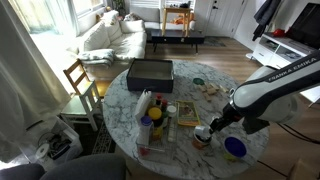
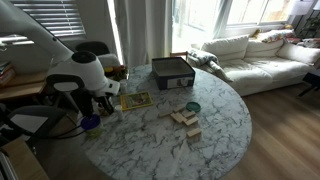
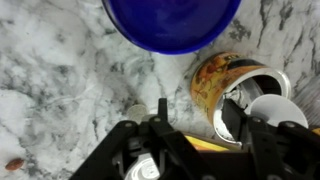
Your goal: Put the scoop in the orange can then put the can in the clear box
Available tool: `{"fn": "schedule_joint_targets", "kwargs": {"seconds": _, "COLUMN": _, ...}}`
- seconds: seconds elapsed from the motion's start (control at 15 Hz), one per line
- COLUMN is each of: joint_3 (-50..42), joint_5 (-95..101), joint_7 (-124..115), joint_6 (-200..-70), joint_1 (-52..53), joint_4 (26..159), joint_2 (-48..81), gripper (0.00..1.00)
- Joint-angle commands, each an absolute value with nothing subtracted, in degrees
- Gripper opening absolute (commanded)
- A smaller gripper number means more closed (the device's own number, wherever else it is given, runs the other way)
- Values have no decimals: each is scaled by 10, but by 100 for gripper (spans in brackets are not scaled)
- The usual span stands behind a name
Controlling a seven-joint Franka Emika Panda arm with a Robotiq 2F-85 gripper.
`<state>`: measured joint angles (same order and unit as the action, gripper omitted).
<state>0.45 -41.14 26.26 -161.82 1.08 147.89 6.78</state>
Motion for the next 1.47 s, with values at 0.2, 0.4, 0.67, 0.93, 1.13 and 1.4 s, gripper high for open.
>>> {"fn": "schedule_joint_targets", "kwargs": {"seconds": 0.2, "joint_3": 10, "joint_5": -419, "joint_7": 260, "joint_6": -1609, "joint_1": 12, "joint_4": 1471, "joint_2": 78, "gripper": 60}}
{"fn": "schedule_joint_targets", "kwargs": {"seconds": 0.4, "joint_3": 13, "joint_5": -421, "joint_7": 260, "joint_6": -1607, "joint_1": 12, "joint_4": 1471, "joint_2": 78, "gripper": 55}}
{"fn": "schedule_joint_targets", "kwargs": {"seconds": 0.67, "joint_3": 19, "joint_5": -425, "joint_7": 261, "joint_6": -1605, "joint_1": 12, "joint_4": 1467, "joint_2": 81, "gripper": 38}}
{"fn": "schedule_joint_targets", "kwargs": {"seconds": 0.93, "joint_3": 25, "joint_5": -430, "joint_7": 262, "joint_6": -1604, "joint_1": 11, "joint_4": 1466, "joint_2": 85, "gripper": 44}}
{"fn": "schedule_joint_targets", "kwargs": {"seconds": 1.13, "joint_3": 30, "joint_5": -435, "joint_7": 263, "joint_6": -1604, "joint_1": 10, "joint_4": 1465, "joint_2": 90, "gripper": 46}}
{"fn": "schedule_joint_targets", "kwargs": {"seconds": 1.4, "joint_3": 32, "joint_5": -443, "joint_7": 264, "joint_6": -1603, "joint_1": 9, "joint_4": 1462, "joint_2": 95, "gripper": 19}}
